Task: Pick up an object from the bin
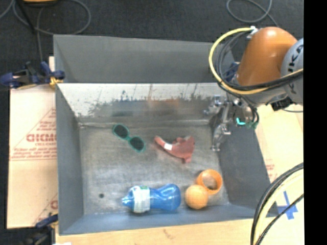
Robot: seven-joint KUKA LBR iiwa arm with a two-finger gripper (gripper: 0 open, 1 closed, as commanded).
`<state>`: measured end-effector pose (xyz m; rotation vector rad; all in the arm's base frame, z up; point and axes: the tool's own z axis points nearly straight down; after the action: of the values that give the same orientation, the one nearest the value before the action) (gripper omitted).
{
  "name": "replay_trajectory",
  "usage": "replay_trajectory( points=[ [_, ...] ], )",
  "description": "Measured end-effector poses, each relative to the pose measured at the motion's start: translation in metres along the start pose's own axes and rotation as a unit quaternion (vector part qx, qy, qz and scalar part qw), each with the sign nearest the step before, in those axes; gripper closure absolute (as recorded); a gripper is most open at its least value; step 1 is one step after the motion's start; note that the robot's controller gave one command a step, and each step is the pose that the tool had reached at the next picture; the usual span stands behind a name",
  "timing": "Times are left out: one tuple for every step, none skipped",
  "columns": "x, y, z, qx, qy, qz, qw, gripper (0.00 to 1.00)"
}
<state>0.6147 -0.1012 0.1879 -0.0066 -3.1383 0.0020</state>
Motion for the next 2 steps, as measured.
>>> replay_trajectory(
  points=[
    [-0.002,0.0,-0.005,0.001,-0.0042,-0.001,1.0,0.0],
    [0.007,0.02,0.061,0.0,-0.0062,0.009,0.9999,0.0]
  ],
)
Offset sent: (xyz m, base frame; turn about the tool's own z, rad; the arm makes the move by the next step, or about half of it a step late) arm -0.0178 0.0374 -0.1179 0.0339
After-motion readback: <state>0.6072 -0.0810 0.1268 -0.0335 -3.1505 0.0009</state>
